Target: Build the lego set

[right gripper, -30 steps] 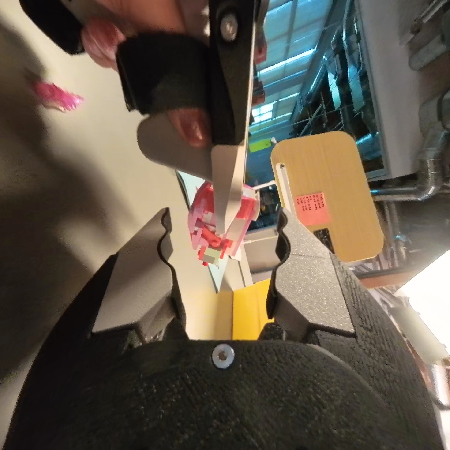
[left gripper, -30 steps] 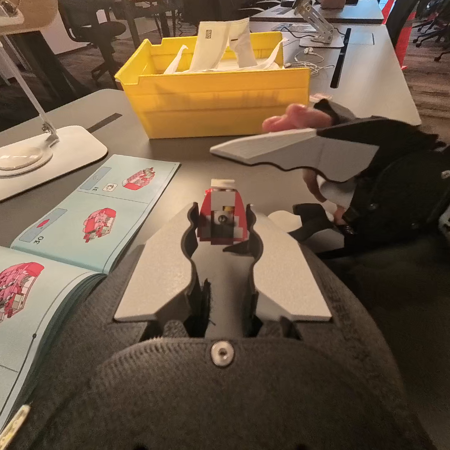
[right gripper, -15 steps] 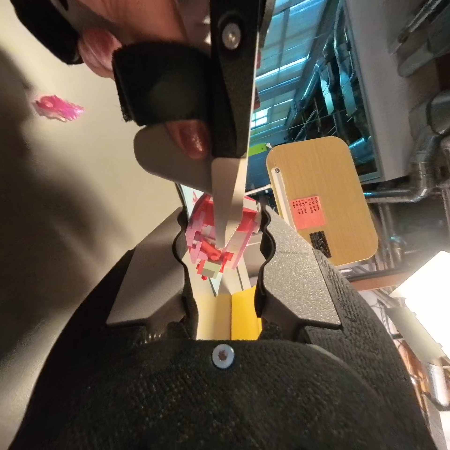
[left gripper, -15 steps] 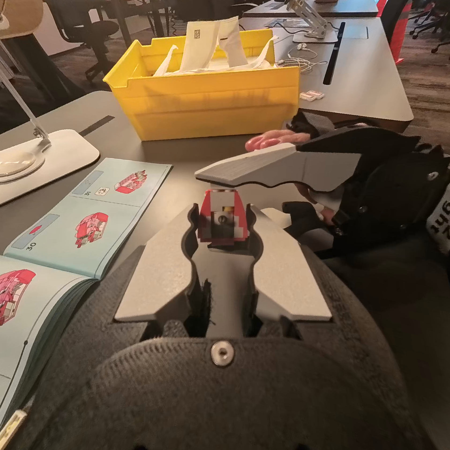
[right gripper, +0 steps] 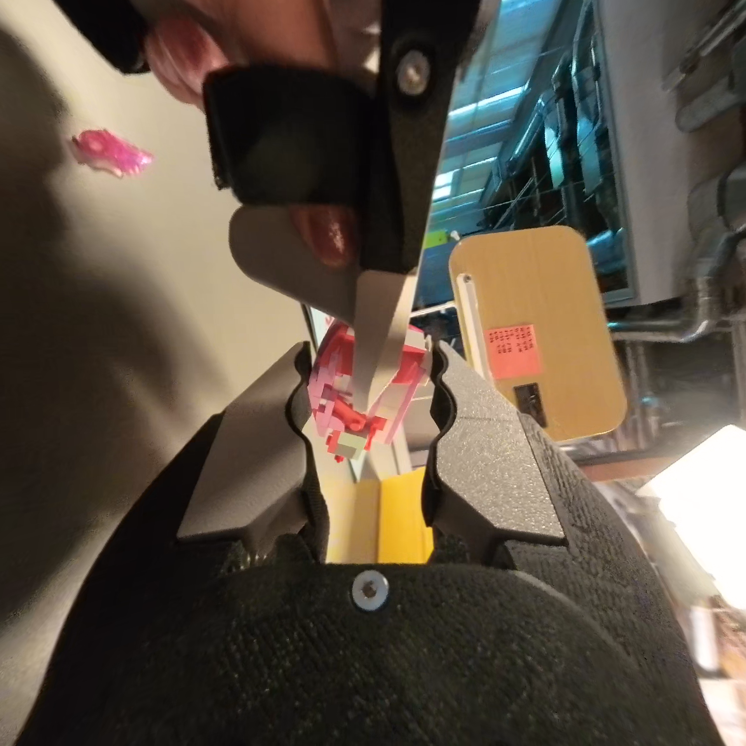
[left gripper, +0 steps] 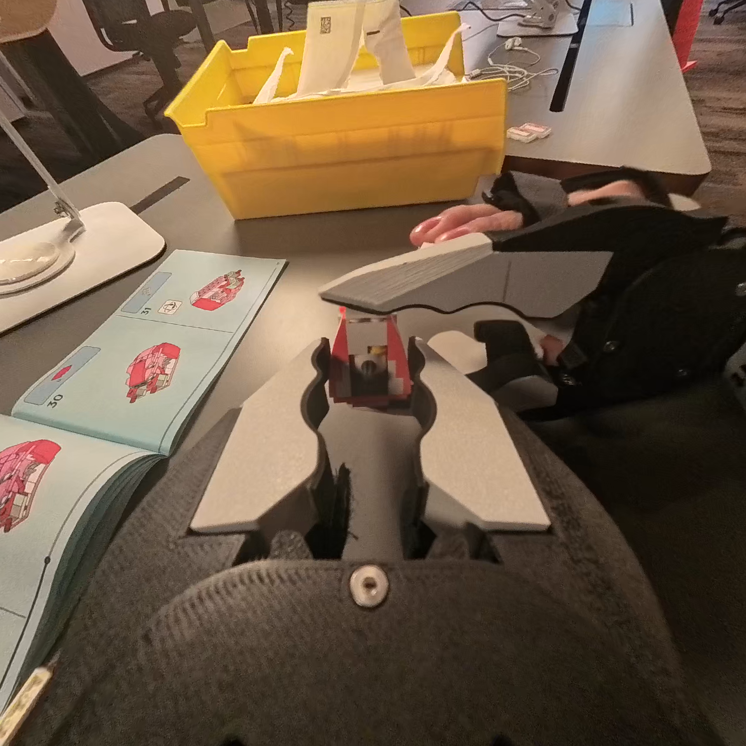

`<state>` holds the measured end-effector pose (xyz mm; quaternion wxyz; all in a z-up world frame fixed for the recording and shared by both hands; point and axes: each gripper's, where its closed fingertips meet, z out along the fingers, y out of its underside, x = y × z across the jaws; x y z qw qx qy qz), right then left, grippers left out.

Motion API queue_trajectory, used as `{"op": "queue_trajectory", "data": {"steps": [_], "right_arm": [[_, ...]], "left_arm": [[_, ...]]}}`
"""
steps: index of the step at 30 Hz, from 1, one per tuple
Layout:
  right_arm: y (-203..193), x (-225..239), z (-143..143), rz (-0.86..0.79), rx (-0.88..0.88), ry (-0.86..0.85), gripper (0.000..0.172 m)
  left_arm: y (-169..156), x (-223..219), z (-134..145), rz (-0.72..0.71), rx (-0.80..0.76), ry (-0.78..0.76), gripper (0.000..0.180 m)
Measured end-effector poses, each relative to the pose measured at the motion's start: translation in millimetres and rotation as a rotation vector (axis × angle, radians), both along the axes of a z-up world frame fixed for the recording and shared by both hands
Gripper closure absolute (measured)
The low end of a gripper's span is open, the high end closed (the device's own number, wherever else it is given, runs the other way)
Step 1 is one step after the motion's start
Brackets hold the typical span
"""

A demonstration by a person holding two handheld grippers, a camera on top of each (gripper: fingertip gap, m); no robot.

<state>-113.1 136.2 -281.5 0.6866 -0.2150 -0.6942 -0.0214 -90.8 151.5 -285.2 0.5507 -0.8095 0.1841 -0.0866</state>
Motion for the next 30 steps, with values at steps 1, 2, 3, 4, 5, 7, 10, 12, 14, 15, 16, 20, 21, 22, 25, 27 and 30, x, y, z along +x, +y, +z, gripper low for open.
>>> {"op": "queue_trajectory", "data": {"steps": [1, 2, 3, 4, 5, 7, 10, 12, 14, 15, 16, 20, 21, 22, 25, 27, 30], "right_arm": [[-0.3, -0.5, -0.1, 0.004, -0.039, 0.005, 0.113], [-0.6, -0.9, -0.2, 0.009, -0.059, 0.008, 0.113], [-0.6, -1.3, -0.2, 0.012, -0.048, 0.009, 0.113], [-0.4, -1.6, -0.1, 0.012, -0.021, 0.009, 0.113], [-0.3, -1.6, -0.7, 0.01, -0.005, 0.002, 0.113], [-0.1, -1.2, -2.0, 0.007, 0.008, -0.012, 0.113], [0.0, -2.5, 0.5, 0.01, -0.04, 0.017, 0.113], [-1.5, -3.1, 2.6, 0.029, -0.095, 0.04, 0.112], [-2.5, -3.8, 2.9, 0.044, -0.144, 0.048, 0.103], [-3.7, -4.2, 3.7, 0.061, -0.186, 0.054, 0.097], [-6.0, -3.8, 5.2, 0.093, -0.246, 0.064, 0.093], [-2.0, 3.0, 17.4, 0.15, -0.394, 0.116, 0.092], [-1.4, 3.8, 16.5, 0.152, -0.386, 0.106, 0.092], [-2.8, 4.1, 14.5, 0.16, -0.369, 0.09, 0.092], [-7.8, 2.5, 5.7, 0.172, -0.333, 0.036, 0.094], [-7.4, 2.0, 4.4, 0.168, -0.313, 0.027, 0.097], [-6.7, 2.5, 2.3, 0.17, -0.303, 0.013, 0.105]], "left_arm": [[0.0, 0.1, 0.8, -0.003, -0.001, -0.015, 0.142], [-0.1, 0.2, 1.5, -0.005, -0.001, -0.025, 0.142], [-0.2, -0.1, 1.6, -0.004, -0.001, -0.024, 0.142], [-0.2, -0.5, 1.3, -0.001, -0.001, -0.015, 0.143], [-0.3, -0.6, 0.6, 0.001, -0.002, -0.002, 0.143], [-0.4, 0.2, -1.3, 0.0, -0.011, -0.001, 0.143], [0.0, 0.2, 1.3, -0.006, -0.002, -0.024, 0.142], [-0.5, 0.7, 5.3, -0.015, 0.007, -0.055, 0.143], [-1.4, 2.7, 7.1, -0.036, 0.004, -0.116, 0.142], [-2.3, 5.4, 9.7, -0.06, 0.005, -0.167, 0.143], [-2.4, 5.3, 11.3, -0.067, -0.001, -0.217, 0.143], [-6.2, 7.9, 14.3, -0.15, -0.047, -0.395, 0.143], [-8.2, 10.7, 15.3, -0.187, -0.062, -0.443, 0.143], [-9.3, 12.1, 15.7, -0.208, -0.079, -0.488, 0.143], [-12.1, 16.0, 14.9, -0.262, -0.124, -0.581, 0.143], [-13.1, 17.4, 12.6, -0.28, -0.149, -0.604, 0.143], [-15.1, 21.0, 10.9, -0.304, -0.168, -0.6, 0.143]]}}
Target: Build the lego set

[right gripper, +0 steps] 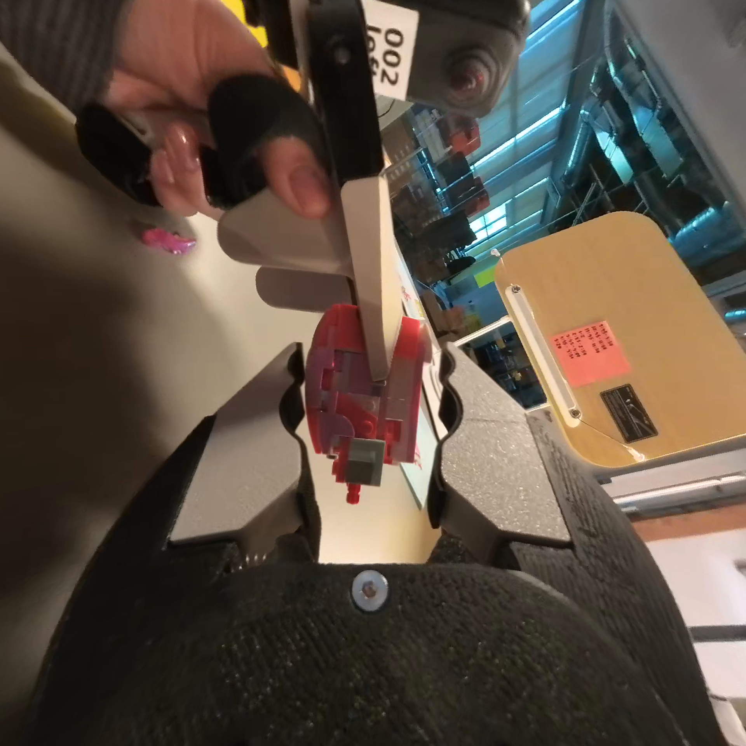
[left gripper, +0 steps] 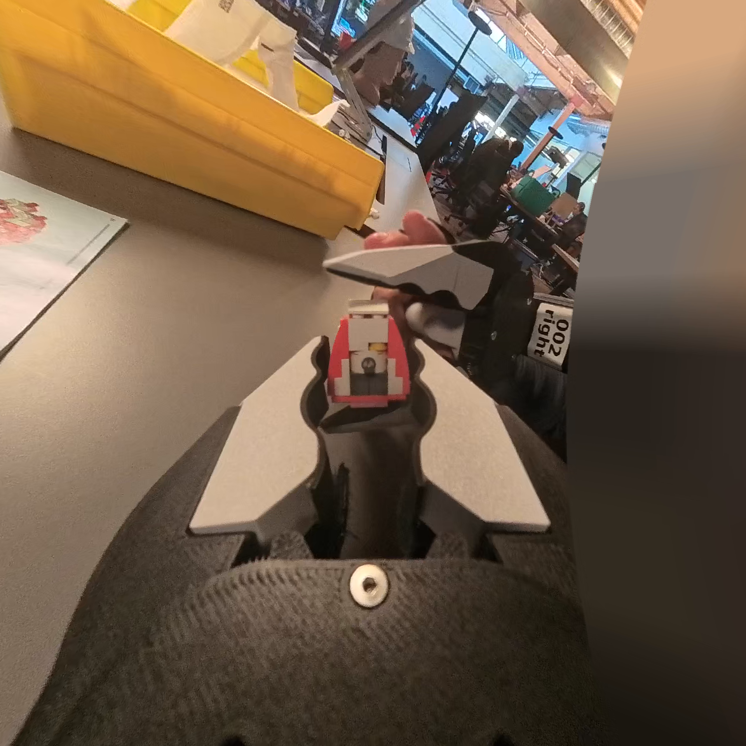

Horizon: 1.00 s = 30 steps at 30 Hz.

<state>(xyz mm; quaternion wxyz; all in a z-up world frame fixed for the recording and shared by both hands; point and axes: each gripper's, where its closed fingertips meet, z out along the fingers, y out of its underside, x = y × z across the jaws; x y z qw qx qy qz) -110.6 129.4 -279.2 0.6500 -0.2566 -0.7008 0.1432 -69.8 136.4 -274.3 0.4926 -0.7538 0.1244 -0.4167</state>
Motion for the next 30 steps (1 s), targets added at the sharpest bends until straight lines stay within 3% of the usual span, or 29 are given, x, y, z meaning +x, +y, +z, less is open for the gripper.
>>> {"op": "queue_trajectory", "data": {"steps": [2, 16, 27, 30], "right_arm": [[-1.0, 0.4, -1.1, 0.008, 0.013, -0.003, 0.112], [3.5, -1.5, -7.0, -0.006, 0.067, -0.063, 0.114], [27.0, -7.7, -1.1, -0.18, 0.04, -0.014, 0.107], [34.5, -7.1, 0.8, -0.229, 0.067, -0.004, 0.114]], "left_arm": [[-1.5, 3.0, 0.3, -0.016, -0.006, -0.003, 0.143], [-1.0, 2.6, -9.8, 0.014, -0.038, 0.102, 0.143], [11.4, -14.5, 6.6, 0.245, 0.098, 0.21, 0.143], [10.3, -16.3, 11.9, 0.25, 0.115, 0.188, 0.143]]}}
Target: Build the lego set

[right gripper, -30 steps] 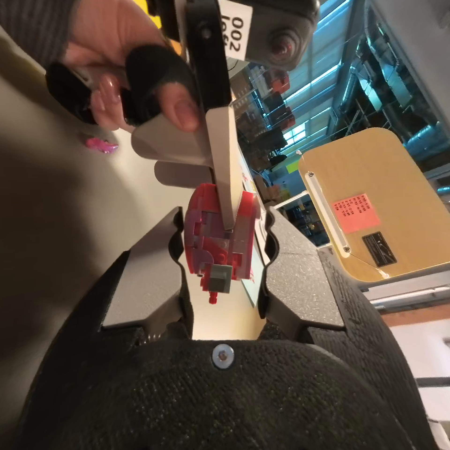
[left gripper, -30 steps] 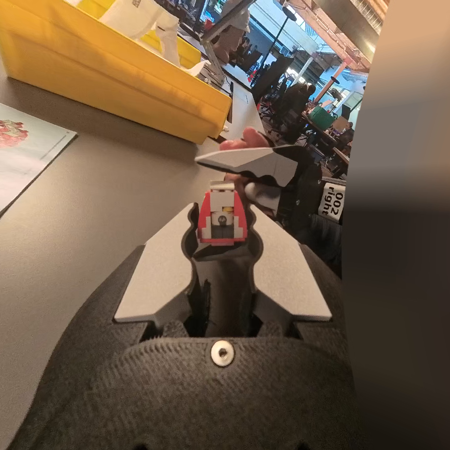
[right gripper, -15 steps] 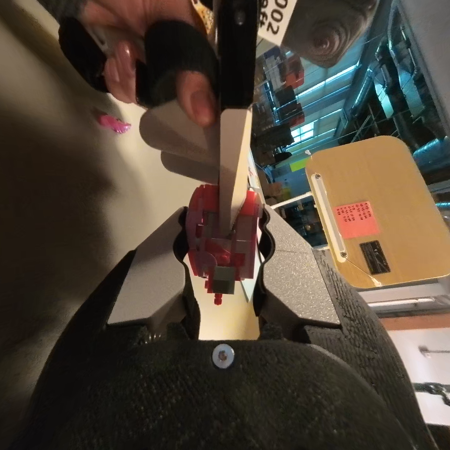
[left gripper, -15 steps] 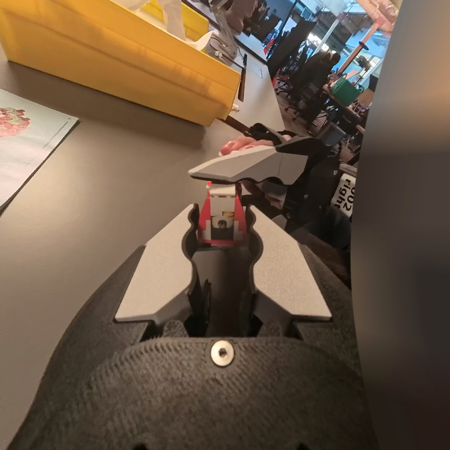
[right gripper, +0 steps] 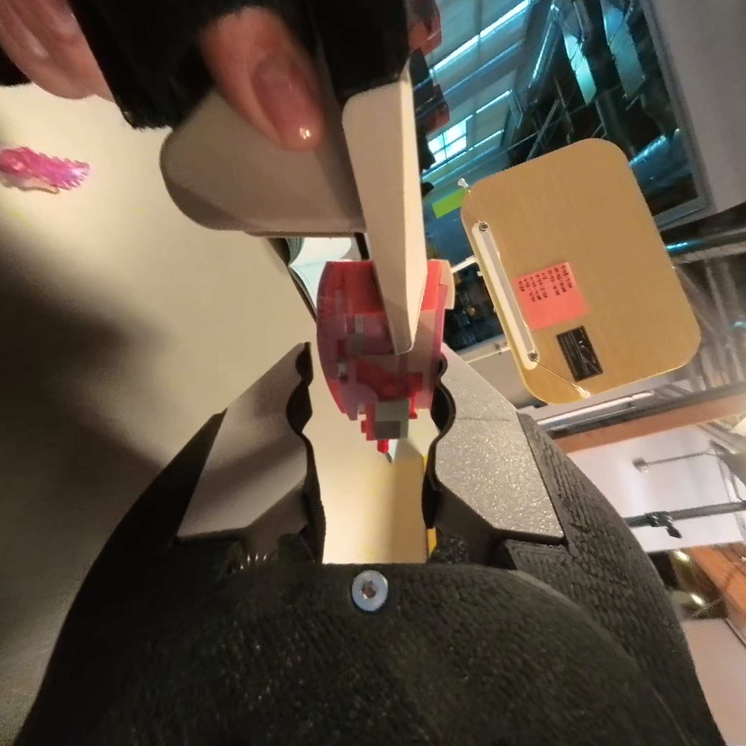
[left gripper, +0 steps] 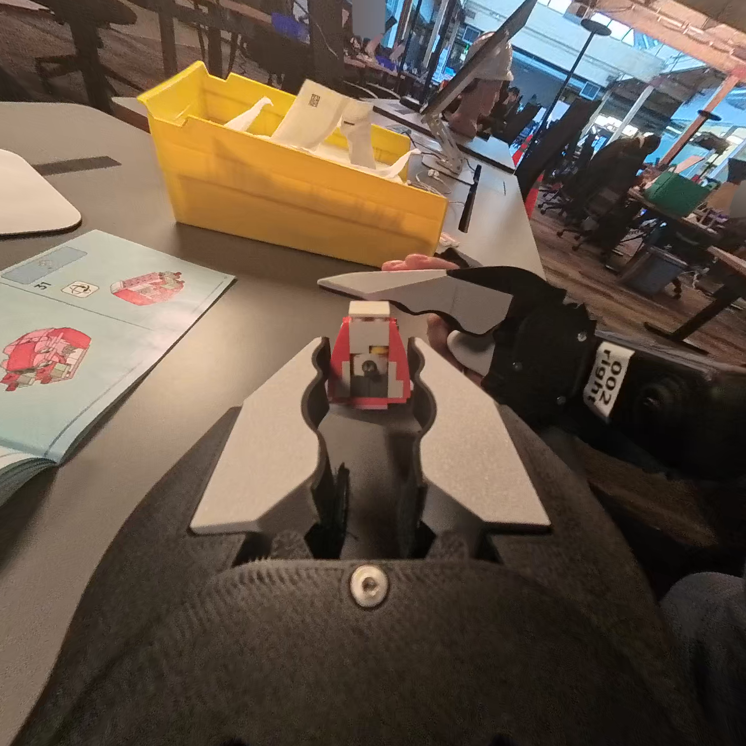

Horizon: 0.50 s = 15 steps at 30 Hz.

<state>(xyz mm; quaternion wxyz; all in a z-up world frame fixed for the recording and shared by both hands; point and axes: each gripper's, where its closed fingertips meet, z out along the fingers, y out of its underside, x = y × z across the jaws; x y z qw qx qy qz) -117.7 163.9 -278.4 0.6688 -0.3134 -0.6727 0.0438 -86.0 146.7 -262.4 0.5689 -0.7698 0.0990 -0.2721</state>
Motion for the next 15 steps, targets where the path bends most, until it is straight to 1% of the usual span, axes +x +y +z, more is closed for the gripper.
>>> {"op": "queue_trajectory", "data": {"steps": [2, 5, 7, 8, 9, 10, 11, 13, 15], "right_arm": [[1.8, 0.6, 0.1, -0.011, 0.026, -0.003, 0.121], [1.2, 2.7, 0.8, 0.013, 0.029, -0.011, 0.121], [-1.5, 4.2, -0.1, 0.056, -0.005, -0.024, 0.122], [-2.2, 5.4, -0.9, 0.077, -0.037, -0.029, 0.122], [-3.7, 6.7, -2.2, 0.108, -0.075, -0.039, 0.122], [-6.0, 8.6, -2.8, 0.147, -0.107, -0.044, 0.122], [-5.7, 10.9, -3.3, 0.165, -0.134, -0.049, 0.121], [-10.9, 14.6, -6.2, 0.23, -0.186, -0.072, 0.122], [-21.4, 17.4, -9.9, 0.305, -0.239, -0.104, 0.122]], "left_arm": [[-0.4, 2.7, -2.7, -0.013, -0.008, 0.001, 0.143], [-1.1, 5.6, -2.8, -0.034, 0.017, 0.033, 0.143], [-3.7, 9.8, -1.1, -0.084, 0.033, 0.03, 0.142], [-6.2, 12.6, -1.2, -0.122, 0.038, 0.038, 0.14], [-8.6, 14.3, -1.6, -0.153, 0.046, 0.056, 0.13], [-11.0, 14.9, -2.0, -0.177, 0.062, 0.091, 0.114], [-14.5, 15.1, -1.5, -0.204, 0.092, 0.142, 0.103], [-20.9, 12.9, 4.6, -0.217, 0.196, 0.274, 0.096], [-28.1, 12.3, 11.6, -0.212, 0.324, 0.441, 0.1]]}}
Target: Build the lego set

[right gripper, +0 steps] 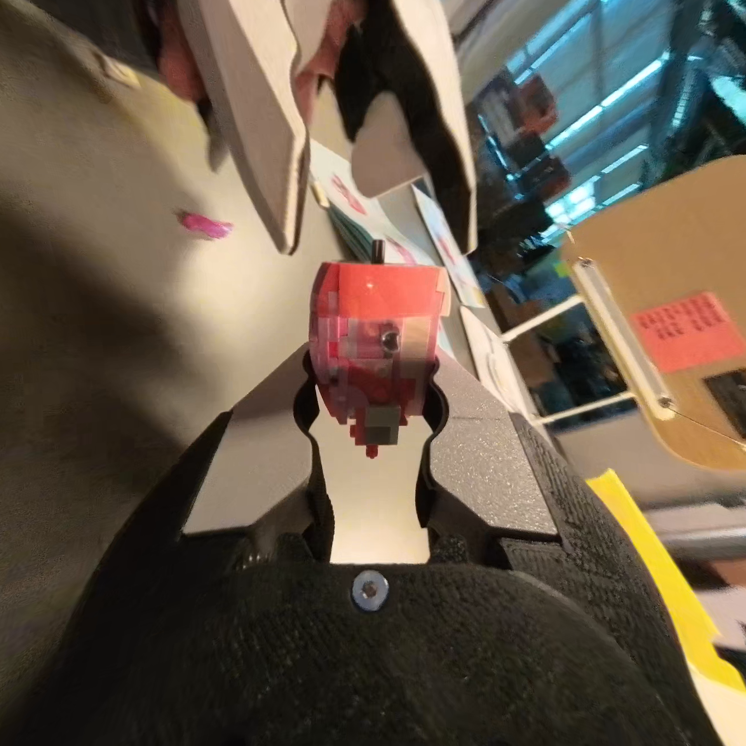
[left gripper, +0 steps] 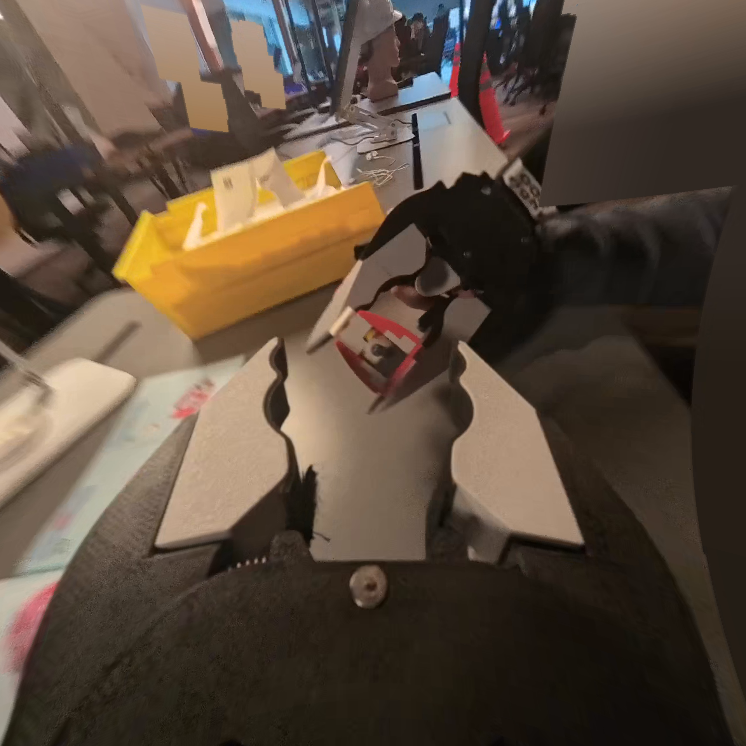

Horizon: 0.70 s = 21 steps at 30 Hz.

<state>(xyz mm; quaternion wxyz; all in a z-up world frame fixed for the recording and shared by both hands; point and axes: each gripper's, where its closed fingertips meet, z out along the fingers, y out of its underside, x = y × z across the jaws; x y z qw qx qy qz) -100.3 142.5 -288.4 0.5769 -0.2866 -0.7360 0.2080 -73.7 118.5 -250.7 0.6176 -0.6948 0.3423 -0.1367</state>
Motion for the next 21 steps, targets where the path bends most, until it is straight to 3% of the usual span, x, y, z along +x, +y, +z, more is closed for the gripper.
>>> {"op": "queue_trajectory", "data": {"steps": [3, 6, 11, 21], "right_arm": [[-11.6, 2.3, -5.6, 0.07, -0.056, -0.042, 0.122], [-18.8, 4.1, -4.9, 0.112, -0.084, -0.045, 0.122], [-24.7, 6.9, -5.7, 0.147, -0.112, -0.06, 0.122], [-24.4, 8.5, -15.1, 0.14, -0.142, -0.119, 0.123]], "left_arm": [[-8.9, 3.1, 4.9, 0.019, 0.202, 0.217, 0.11], [-10.8, 8.8, -4.6, 0.007, 0.222, 0.332, 0.116], [-10.3, 13.2, -15.0, -0.009, 0.199, 0.382, 0.129], [-7.9, 17.3, -20.1, 0.001, 0.152, 0.426, 0.131]]}}
